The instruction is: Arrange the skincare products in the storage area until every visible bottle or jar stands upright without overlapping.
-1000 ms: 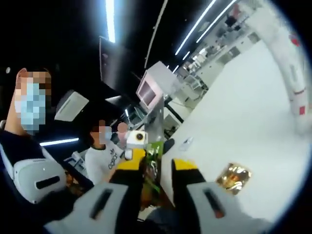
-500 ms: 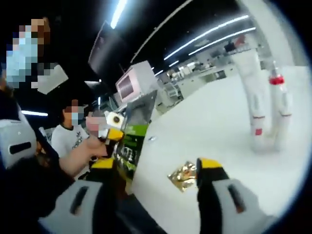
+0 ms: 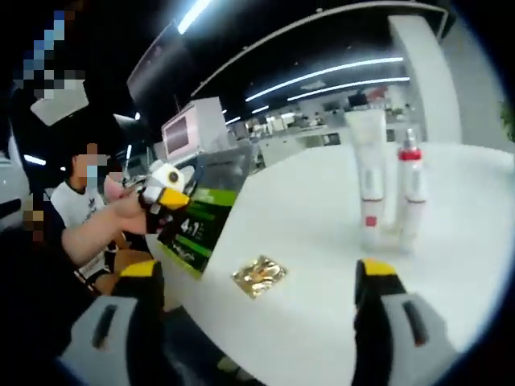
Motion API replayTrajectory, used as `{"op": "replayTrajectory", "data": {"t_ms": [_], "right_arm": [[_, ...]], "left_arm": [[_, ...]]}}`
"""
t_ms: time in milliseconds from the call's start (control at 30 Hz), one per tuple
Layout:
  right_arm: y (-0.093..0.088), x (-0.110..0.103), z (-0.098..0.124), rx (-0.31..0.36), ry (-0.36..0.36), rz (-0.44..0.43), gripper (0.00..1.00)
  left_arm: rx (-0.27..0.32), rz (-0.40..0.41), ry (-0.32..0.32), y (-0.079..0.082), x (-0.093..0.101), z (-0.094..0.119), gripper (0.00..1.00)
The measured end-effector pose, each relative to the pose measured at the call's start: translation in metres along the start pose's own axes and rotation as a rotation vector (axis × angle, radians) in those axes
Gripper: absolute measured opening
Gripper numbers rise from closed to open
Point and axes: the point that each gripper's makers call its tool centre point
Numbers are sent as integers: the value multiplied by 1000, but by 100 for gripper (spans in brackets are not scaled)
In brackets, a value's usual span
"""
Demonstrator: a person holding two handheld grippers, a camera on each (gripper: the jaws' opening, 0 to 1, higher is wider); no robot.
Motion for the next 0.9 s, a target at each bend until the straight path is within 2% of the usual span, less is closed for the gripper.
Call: {"op": "replayTrajectory", "data": {"t_ms": [233,533,733,900], "right_arm": [[-10,11,7,-20,-37,20,100],[-9,16,12,-20,-67,82,100],[-16,19,12,-28,-83,74,100],[-11,29,16,-32,-144,122,100]], "left_arm": [[-9,40,13,8,-9,-13,0],[-48,56,43,24,-23,-32,0],[-58,82,60,33,-36,-37,0],[-56,112,45,42,-38,-42,0]]}}
Point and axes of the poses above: the point that each gripper's makers call its tool centre point, and the gripper's own axes: z roughly backward along the fingers, x roughly to its right, y roughly out of its top, and after that the axes turned 3 degrees about z, right-handed
